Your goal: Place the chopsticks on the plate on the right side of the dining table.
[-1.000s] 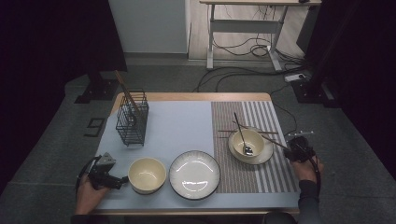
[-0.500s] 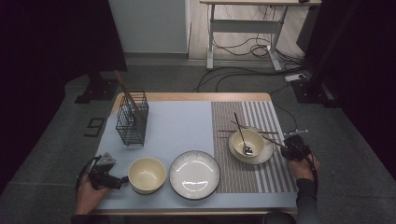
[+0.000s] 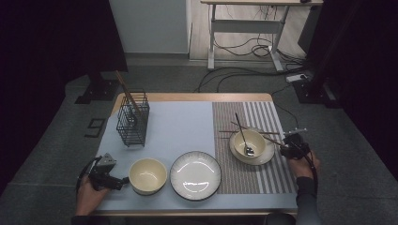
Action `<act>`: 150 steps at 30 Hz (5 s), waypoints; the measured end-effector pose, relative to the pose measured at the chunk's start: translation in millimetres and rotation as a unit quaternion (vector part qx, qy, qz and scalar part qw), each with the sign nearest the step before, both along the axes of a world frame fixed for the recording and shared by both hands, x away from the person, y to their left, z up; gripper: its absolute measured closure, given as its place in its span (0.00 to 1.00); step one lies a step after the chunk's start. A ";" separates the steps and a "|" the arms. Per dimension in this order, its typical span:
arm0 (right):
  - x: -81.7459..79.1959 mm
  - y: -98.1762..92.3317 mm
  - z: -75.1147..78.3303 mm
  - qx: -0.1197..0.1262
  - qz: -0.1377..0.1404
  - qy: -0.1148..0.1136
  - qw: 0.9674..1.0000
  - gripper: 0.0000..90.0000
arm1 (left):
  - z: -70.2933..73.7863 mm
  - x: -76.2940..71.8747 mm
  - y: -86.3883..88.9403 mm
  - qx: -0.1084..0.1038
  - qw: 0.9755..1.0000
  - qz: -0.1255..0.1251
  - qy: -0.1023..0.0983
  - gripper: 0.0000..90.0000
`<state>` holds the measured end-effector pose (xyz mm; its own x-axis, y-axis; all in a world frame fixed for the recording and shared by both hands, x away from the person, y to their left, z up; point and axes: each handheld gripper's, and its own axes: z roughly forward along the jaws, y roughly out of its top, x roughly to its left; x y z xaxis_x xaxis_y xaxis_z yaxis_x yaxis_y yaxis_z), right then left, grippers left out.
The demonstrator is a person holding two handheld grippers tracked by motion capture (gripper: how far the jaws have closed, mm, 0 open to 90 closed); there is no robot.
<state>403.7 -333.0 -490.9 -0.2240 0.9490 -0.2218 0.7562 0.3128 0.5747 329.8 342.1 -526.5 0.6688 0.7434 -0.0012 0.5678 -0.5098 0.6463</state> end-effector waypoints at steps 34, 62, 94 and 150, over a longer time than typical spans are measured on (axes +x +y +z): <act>19.7 -10.4 -0.5 0.013 -0.021 -0.003 1.000 0.72 | 0.0 0.1 0.0 0.000 1.000 0.000 0.000 0.00; 31.6 1.1 4.2 0.001 0.000 -0.018 1.000 0.66 | 0.0 0.0 0.0 0.000 1.000 0.000 0.000 0.00; 32.8 2.3 2.8 0.016 0.029 -0.016 0.999 0.80 | 0.0 0.0 0.0 0.000 1.000 0.000 0.000 0.00; 37.6 4.6 2.1 0.011 0.037 -0.014 0.999 0.82 | 0.0 0.0 0.0 0.000 1.000 0.000 0.000 0.00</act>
<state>441.3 -328.4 -488.8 -0.2869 0.9351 -0.2080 0.7154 0.3536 0.6027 329.8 342.1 -526.5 0.6688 0.7434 -0.0014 0.5679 -0.5097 0.6463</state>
